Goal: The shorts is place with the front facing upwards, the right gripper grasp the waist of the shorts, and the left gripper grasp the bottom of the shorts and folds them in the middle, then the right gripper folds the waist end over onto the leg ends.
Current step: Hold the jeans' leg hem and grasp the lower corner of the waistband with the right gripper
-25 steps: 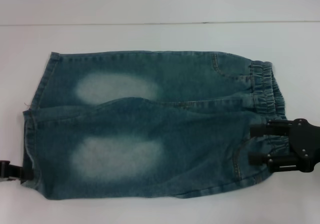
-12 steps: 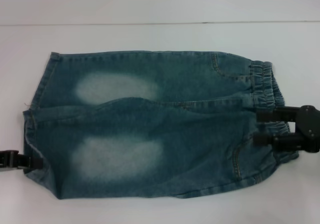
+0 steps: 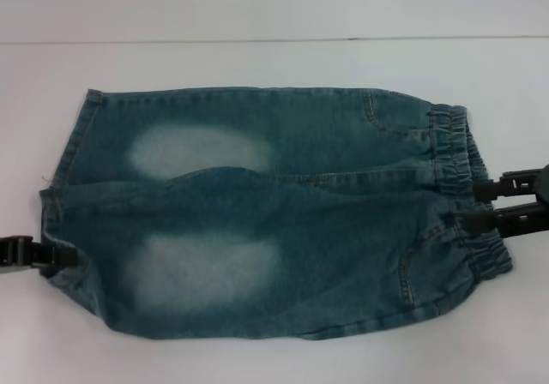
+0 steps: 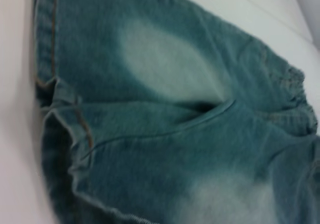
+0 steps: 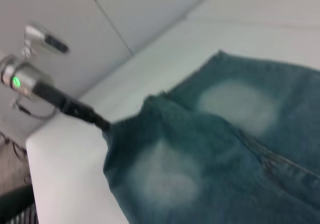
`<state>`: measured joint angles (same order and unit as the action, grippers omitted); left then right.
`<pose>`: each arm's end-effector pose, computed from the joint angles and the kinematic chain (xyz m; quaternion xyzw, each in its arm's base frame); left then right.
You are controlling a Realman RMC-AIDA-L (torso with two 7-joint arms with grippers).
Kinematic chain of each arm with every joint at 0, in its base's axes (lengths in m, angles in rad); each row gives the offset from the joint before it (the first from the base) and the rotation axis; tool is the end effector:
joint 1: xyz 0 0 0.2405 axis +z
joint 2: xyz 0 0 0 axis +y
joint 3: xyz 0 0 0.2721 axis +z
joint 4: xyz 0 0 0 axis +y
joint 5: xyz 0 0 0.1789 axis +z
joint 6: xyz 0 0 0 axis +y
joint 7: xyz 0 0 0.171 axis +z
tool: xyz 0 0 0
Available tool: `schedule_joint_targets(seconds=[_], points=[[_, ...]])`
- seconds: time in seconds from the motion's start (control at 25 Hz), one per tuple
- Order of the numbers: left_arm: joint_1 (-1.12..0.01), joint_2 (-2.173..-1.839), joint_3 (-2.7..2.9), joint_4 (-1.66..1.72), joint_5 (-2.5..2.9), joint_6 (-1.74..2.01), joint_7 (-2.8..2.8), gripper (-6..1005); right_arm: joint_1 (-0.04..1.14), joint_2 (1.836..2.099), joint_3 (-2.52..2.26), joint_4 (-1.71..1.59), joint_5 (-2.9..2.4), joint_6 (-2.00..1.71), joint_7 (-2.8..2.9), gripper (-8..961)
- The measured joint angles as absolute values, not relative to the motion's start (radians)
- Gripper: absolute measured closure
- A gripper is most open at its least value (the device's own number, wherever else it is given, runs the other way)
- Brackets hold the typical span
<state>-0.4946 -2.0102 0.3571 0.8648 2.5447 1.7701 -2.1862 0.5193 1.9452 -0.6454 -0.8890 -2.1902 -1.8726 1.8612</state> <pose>-0.3253 0.2838 0.0274 -0.7783 -0.6101 -0.1113 0.0985 0.2647 0.3011 0.0397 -0.9255 0.3481 0.1428 0.0433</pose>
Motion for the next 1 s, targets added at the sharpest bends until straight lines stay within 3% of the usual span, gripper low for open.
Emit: schedule_joint_targets(seconds=[0.52,1.0], points=[[-0.515,-2.003,0.358,0.864,2.529,1.771,-2.193,999,0.634,1.944,-0.646,-1.005,-2.456,-1.976,1.886,102],[-0.524,-2.003,0.364,0.852,2.529,1.772,-2.192,999,0.723,1.962,-0.698,-1.027,-2.778,-1.933,1.906,101]])
